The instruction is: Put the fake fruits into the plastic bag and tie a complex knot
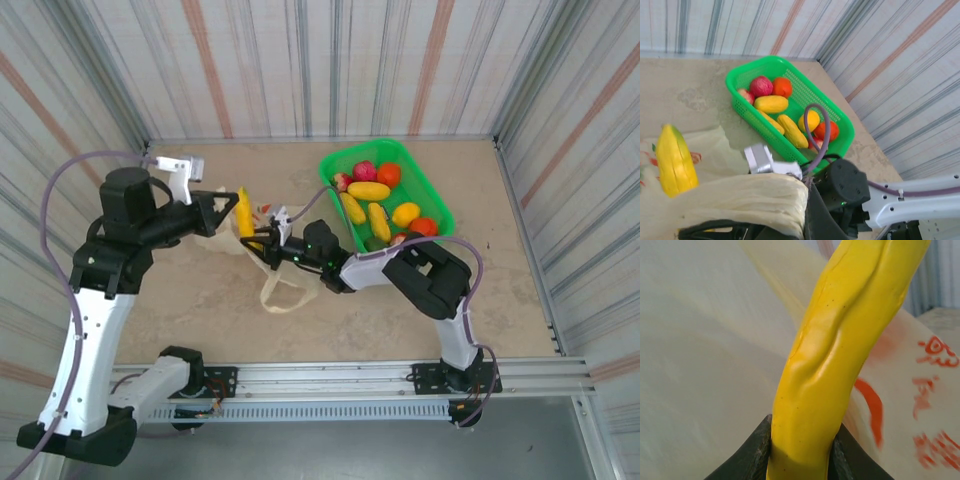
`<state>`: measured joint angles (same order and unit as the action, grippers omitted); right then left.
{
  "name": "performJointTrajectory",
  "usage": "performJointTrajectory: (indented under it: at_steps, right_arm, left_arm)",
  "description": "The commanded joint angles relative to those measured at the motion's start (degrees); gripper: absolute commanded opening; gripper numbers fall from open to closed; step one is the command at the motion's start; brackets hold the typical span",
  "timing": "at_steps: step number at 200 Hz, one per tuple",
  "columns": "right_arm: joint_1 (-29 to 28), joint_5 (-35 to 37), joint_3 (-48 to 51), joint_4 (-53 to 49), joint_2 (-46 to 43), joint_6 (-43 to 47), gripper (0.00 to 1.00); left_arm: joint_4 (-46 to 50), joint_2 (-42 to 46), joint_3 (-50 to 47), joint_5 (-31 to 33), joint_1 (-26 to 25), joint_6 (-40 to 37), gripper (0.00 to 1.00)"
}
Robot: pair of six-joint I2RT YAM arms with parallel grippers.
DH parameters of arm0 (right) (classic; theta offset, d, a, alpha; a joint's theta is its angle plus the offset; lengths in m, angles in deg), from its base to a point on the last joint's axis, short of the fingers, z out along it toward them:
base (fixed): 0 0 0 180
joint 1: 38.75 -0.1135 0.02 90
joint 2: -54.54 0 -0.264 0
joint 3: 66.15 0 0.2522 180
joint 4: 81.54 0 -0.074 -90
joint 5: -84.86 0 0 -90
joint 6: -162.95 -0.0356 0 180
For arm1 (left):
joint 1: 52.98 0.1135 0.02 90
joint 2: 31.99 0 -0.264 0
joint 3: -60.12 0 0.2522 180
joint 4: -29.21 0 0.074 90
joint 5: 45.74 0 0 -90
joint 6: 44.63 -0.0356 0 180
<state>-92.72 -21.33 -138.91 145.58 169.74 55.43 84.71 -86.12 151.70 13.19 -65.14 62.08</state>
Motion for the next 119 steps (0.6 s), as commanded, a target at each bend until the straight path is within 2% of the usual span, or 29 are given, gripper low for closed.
performJointTrajectory:
  at_steps: [1,26,42,64,98,119]
  right_arm:
    - [0.60,8.38,1.53,-8.24,-5.16,16.93,0.08]
    - [1.05,14.44,2.46,-15.91,-8.82,32.69,0.10]
    - [2.11,18.24,2.44,-19.84,-10.77,39.65,0.10]
    - [3.73,21.50,0.84,-25.98,-12.97,45.44,0.11]
    - [4.20,29.23,0.76,-24.52,-14.53,53.75,0.11]
    - [4.75,26.94,2.29,-22.92,-17.54,53.53,0.12]
  left_arm:
    - [3.87,-0.73,5.11,2.69,-0.98,-3.69,0.00]
    - [6.60,-1.66,8.59,6.69,-2.15,-6.50,0.00]
    - [7.66,-1.95,10.02,8.82,-2.97,-7.91,0.00]
    - [8.15,-2.21,10.85,10.39,-3.50,-9.00,0.00]
    - [8.28,-2.30,10.00,12.02,-3.91,-10.30,0.00]
    - [7.42,-2.18,7.20,12.07,-4.10,-10.16,0.00]
